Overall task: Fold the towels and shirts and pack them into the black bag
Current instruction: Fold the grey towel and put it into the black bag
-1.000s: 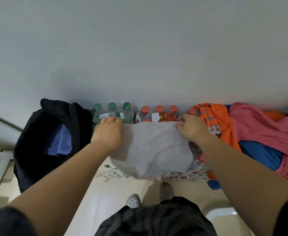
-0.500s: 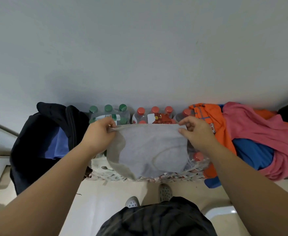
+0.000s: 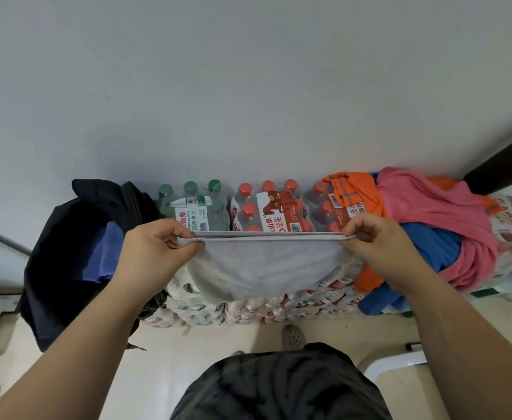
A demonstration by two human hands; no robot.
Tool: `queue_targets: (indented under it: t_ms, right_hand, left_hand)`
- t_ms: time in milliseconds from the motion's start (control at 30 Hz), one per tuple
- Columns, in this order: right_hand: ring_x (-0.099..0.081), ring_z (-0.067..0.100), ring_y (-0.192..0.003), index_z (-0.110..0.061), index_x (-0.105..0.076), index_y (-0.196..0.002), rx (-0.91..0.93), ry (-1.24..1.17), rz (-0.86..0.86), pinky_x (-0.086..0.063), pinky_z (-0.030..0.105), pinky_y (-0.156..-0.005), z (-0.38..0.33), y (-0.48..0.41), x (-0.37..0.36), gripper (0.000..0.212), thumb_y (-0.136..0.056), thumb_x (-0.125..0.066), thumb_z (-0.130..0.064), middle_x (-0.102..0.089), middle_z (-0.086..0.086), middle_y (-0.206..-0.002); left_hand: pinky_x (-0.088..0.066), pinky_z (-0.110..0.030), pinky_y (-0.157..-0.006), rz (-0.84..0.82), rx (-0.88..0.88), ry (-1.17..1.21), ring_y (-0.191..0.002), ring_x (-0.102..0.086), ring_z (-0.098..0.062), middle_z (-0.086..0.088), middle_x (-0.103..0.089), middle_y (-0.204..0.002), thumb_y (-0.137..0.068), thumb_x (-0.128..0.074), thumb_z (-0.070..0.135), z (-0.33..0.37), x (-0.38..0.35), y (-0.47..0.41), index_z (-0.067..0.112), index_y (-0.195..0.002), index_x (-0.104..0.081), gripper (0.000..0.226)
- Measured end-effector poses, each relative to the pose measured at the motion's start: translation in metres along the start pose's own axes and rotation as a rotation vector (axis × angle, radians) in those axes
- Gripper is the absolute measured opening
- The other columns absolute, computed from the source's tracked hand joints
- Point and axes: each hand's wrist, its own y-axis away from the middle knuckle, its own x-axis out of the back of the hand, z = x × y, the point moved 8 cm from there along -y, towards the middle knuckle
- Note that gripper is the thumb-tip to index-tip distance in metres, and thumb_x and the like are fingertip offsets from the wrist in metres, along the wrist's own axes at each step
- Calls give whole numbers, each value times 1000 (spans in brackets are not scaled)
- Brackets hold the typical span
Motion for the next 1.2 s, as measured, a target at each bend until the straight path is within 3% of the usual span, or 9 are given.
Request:
queue_targets:
  t_ms: [167,333,433,533,633,767,900,1033,1200]
  right_hand:
    - [-59,7,-73,-8,-68,-83,21,-132,24,-51,18,-63,-8,14,6,16,-87,-67,8,-67,3,-79]
    - [-62,20,-80,-13,-75,-88,-10,-157,49,-55,38,-72,-6,21,17,16,-86,-71,2,-70,12,-86]
    - [-67,18,-78,-16,-78,-83,-5,-62,55,-58,28,-72,-7,24,20,20,-83,-74,3,-74,5,-82]
    - [-71,15,-77,-15,-79,-82,-15,-12,49,-59,21,-70,-6,25,18,19,-81,-76,4,-76,0,-79]
    - [-73,21,-78,-10,-79,-84,-40,-30,30,-62,29,-73,-1,23,15,15,-78,-79,4,-77,4,-79]
    - [-72,23,-75,-6,-80,-82,-86,-67,-27,-61,31,-70,6,19,5,12,-72,-84,-8,-76,9,-78]
    - [-71,28,-77,-8,-80,-78,-104,-100,-27,-60,36,-72,11,13,-2,20,-67,-82,-24,-75,10,-78]
    - [-71,33,-83,-14,-81,-76,-97,-105,-67,-60,43,-78,10,9,-4,12,-70,-81,-24,-76,10,-81]
    - [-71,18,-81,-18,-81,-81,-103,76,-156,-61,35,-76,19,7,-4,11,-79,-82,-8,-77,-1,-83]
  left_hand:
    - [-50,-16,-55,41,2,61,-57,-61,-6,5,-71,-68,-74,-86,7,-1,6,4,16,-69,-67,22]
    - [-44,-13,-51,-13,-5,130,-51,-55,0,14,-66,-62,-75,-83,0,3,3,6,11,-69,-62,24]
    - [-48,-15,-54,-32,-32,102,-55,-58,2,13,-68,-64,-74,-85,2,8,1,6,13,-69,-67,22]
    - [-51,-28,-58,-41,-41,109,-56,-57,-12,1,-68,-63,-72,-88,9,7,-2,1,17,-70,-70,19]
    - [-51,-33,-61,-50,-32,154,-59,-58,-28,-8,-69,-68,-71,-88,10,8,-5,-5,15,-74,-72,17]
    - [-48,-29,-61,-49,25,235,-58,-56,-16,-11,-70,-70,-71,-88,7,7,-6,-14,14,-73,-74,16]
    - [-51,-39,-66,-53,93,276,-65,-59,-23,-17,-70,-73,-73,-87,8,0,-4,-27,14,-74,-75,13]
    - [-50,-34,-64,-63,95,263,-62,-61,-21,-15,-69,-69,-74,-86,6,1,-2,-38,13,-72,-74,13]
    - [-57,-49,-71,-137,71,130,-68,-67,-40,-15,-72,-72,-73,-86,4,-11,-5,-51,10,-71,-72,16]
